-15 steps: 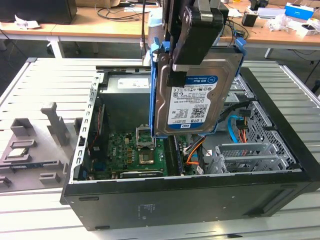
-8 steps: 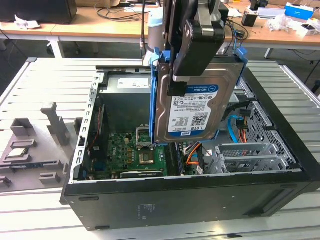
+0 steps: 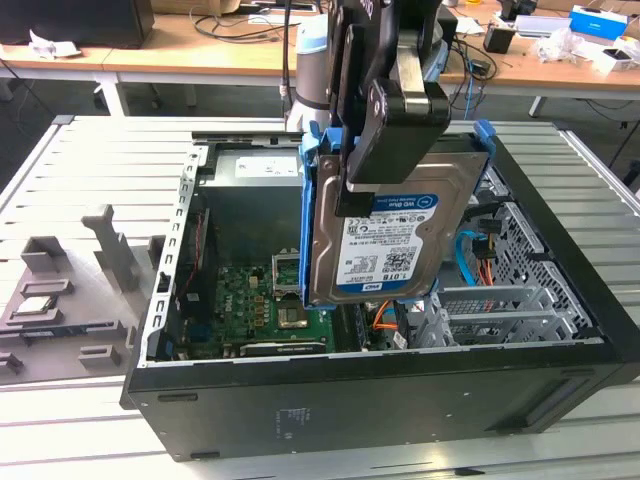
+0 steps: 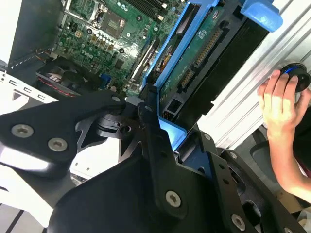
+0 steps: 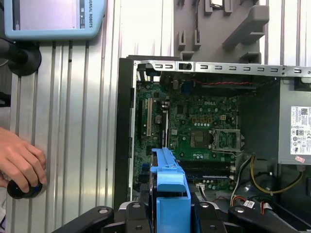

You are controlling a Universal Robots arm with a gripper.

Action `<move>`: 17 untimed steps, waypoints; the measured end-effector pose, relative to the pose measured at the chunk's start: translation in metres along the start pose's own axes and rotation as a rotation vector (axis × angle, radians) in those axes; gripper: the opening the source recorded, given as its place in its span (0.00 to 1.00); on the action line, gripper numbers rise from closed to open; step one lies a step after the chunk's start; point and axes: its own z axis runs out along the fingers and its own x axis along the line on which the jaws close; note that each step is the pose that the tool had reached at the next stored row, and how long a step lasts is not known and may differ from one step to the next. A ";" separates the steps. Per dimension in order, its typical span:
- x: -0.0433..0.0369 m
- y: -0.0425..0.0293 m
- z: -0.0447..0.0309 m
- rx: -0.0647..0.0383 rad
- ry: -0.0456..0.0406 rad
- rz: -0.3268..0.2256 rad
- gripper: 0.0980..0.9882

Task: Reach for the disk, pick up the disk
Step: 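Pick up the disk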

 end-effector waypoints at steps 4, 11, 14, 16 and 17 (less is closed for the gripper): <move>0.0028 -0.0006 0.0058 0.000 0.0001 0.000 0.30; 0.0047 -0.0103 0.0105 -0.001 0.0003 0.000 0.30; 0.0050 -0.0176 0.0102 -0.001 0.0003 0.000 0.30; 0.0051 -0.0193 0.0103 -0.001 0.0001 0.000 0.30; 0.0051 -0.0202 0.0102 -0.001 0.0003 0.000 0.30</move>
